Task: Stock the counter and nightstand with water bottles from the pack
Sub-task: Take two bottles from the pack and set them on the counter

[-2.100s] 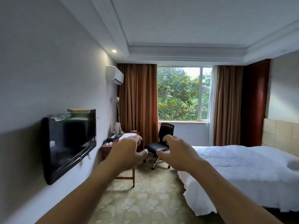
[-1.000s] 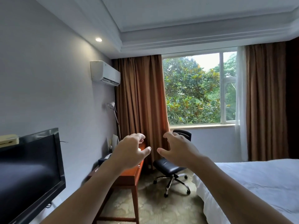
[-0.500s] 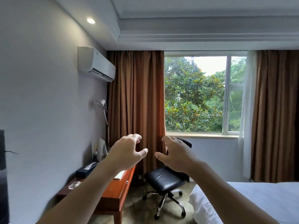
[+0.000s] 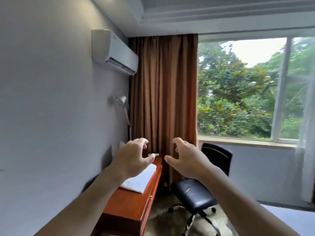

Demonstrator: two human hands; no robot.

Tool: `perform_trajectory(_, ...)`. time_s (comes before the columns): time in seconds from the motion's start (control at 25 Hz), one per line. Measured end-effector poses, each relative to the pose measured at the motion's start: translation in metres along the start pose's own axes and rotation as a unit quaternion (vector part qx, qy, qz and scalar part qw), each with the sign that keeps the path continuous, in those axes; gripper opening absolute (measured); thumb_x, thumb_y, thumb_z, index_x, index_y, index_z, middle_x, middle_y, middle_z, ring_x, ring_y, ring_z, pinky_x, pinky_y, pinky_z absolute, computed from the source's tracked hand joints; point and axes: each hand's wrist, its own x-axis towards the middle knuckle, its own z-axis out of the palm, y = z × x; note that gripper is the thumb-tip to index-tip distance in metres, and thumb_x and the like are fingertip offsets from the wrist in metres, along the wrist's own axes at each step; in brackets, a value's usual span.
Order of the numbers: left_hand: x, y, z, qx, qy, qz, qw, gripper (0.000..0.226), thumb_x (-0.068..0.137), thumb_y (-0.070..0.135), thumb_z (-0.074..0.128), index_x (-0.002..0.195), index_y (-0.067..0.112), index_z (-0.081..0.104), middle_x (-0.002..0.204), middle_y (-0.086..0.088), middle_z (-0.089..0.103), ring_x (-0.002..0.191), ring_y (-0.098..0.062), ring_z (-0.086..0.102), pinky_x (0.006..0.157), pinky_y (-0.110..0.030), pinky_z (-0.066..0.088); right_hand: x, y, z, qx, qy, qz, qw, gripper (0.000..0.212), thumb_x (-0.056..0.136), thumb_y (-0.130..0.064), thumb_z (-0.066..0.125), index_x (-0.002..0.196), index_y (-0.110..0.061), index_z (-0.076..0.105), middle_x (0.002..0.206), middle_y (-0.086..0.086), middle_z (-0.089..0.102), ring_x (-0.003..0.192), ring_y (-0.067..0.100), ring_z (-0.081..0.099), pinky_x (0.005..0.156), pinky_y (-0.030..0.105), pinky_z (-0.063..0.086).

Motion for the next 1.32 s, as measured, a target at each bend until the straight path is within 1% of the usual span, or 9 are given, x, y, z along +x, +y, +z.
perform_trajectory(0.2, -0.003, -0.079, -0.019, 0.085, 0.026, -0.121, 0.989, 0.051, 0.085, 0.047, 0.063, 0.127, 0.019, 0.055, 0.122, 0.003, 0.063, 0.111, -0.018, 0.057, 0.093, -0.033, 0.048, 0.081, -0.04, 0.075, 0.061, -0.052, -0.117, 0.99, 0.059, 0.084, -0.054, 0.06, 0.127, -0.016, 0.046, 0.121, 0.006, 0.063, 0.114, 0.031, 0.06, 0.093, 0.042, 0.049)
perform_trajectory(0.32, -0.036, -0.118, -0.064, 0.134, 0.079, -0.232, 0.96, 0.054, 0.086, 0.048, 0.063, 0.131, 0.02, 0.052, 0.127, 0.006, 0.06, 0.118, -0.017, 0.054, 0.097, -0.033, 0.045, 0.114, -0.111, 0.113, 0.12, -0.073, -0.242, 0.96, 0.064, 0.088, -0.056, 0.058, 0.136, -0.018, 0.042, 0.129, 0.004, 0.061, 0.116, 0.028, 0.059, 0.094, 0.041, 0.049)
perform_trajectory(0.4, -0.076, -0.132, -0.097, 0.188, 0.105, -0.306, 0.927, 0.056, 0.085, 0.05, 0.062, 0.133, 0.023, 0.051, 0.128, 0.008, 0.059, 0.12, -0.016, 0.053, 0.099, -0.035, 0.045, 0.114, -0.169, 0.136, 0.152, -0.093, -0.331, 0.927, 0.064, 0.09, -0.057, 0.055, 0.14, -0.02, 0.039, 0.132, 0.001, 0.059, 0.117, 0.025, 0.058, 0.093, 0.038, 0.048)
perform_trajectory(0.6, -0.23, -0.1, -0.195, 0.328, 0.151, -0.48, 0.8, 0.056, 0.087, 0.051, 0.059, 0.135, 0.023, 0.05, 0.127, 0.009, 0.059, 0.119, -0.015, 0.052, 0.098, -0.035, 0.046, 0.034, -0.329, 0.137, 0.265, -0.146, -0.515, 0.802, 0.062, 0.089, -0.055, 0.055, 0.135, -0.015, 0.043, 0.126, 0.006, 0.061, 0.117, 0.031, 0.057, 0.09, 0.037, 0.047)
perform_trajectory(0.72, -0.333, -0.039, -0.252, 0.389, 0.2, -0.559, 0.704, 0.058, 0.086, 0.052, 0.06, 0.134, 0.023, 0.05, 0.127, 0.009, 0.059, 0.118, -0.015, 0.054, 0.098, -0.034, 0.046, -0.06, -0.408, 0.096, 0.323, -0.161, -0.609, 0.706, 0.065, 0.089, -0.058, 0.054, 0.138, -0.017, 0.042, 0.125, 0.004, 0.061, 0.117, 0.028, 0.058, 0.092, 0.039, 0.049)
perform_trajectory(0.84, -0.425, 0.038, -0.291, 0.435, 0.247, -0.616, 0.608, 0.057, 0.085, 0.051, 0.061, 0.132, 0.021, 0.052, 0.129, 0.007, 0.06, 0.118, -0.016, 0.055, 0.096, -0.031, 0.046, -0.17, -0.465, 0.044, 0.374, -0.171, -0.691, 0.594, 0.064, 0.088, -0.059, 0.054, 0.136, -0.017, 0.044, 0.124, 0.005, 0.061, 0.115, 0.028, 0.058, 0.093, 0.04, 0.049)
perform_trajectory(1.04, -0.549, 0.177, -0.33, 0.49, 0.269, -0.695, 0.452, 0.058, 0.086, 0.05, 0.061, 0.135, 0.02, 0.051, 0.131, 0.005, 0.059, 0.122, -0.018, 0.053, 0.1, -0.032, 0.043, -0.353, -0.512, -0.047, 0.414, -0.215, -0.777, 0.424, 0.065, 0.09, -0.058, 0.052, 0.14, -0.017, 0.041, 0.133, 0.005, 0.057, 0.123, 0.026, 0.053, 0.097, 0.038, 0.046)
perform_trajectory(1.24, -0.631, 0.304, -0.329, 0.514, 0.311, -0.74, 0.301, 0.055, 0.086, 0.053, 0.059, 0.131, 0.023, 0.053, 0.127, 0.008, 0.061, 0.119, -0.014, 0.055, 0.097, -0.035, 0.048, -0.493, -0.517, -0.112, 0.436, -0.239, -0.818, 0.289, 0.067, 0.09, -0.059, 0.052, 0.143, -0.02, 0.04, 0.135, 0.003, 0.056, 0.121, 0.023, 0.055, 0.097, 0.04, 0.048)
perform_trajectory(1.32, -0.651, 0.337, -0.324, 0.519, 0.312, -0.753, 0.258, 0.057, 0.086, 0.054, 0.058, 0.133, 0.023, 0.052, 0.13, 0.007, 0.059, 0.122, -0.014, 0.054, 0.098, -0.034, 0.047, -0.532, -0.517, -0.133, 0.44, -0.253, -0.827, 0.241, 0.067, 0.091, -0.058, 0.052, 0.144, -0.02, 0.038, 0.135, 0.002, 0.056, 0.12, 0.023, 0.055, 0.097, 0.039, 0.048)
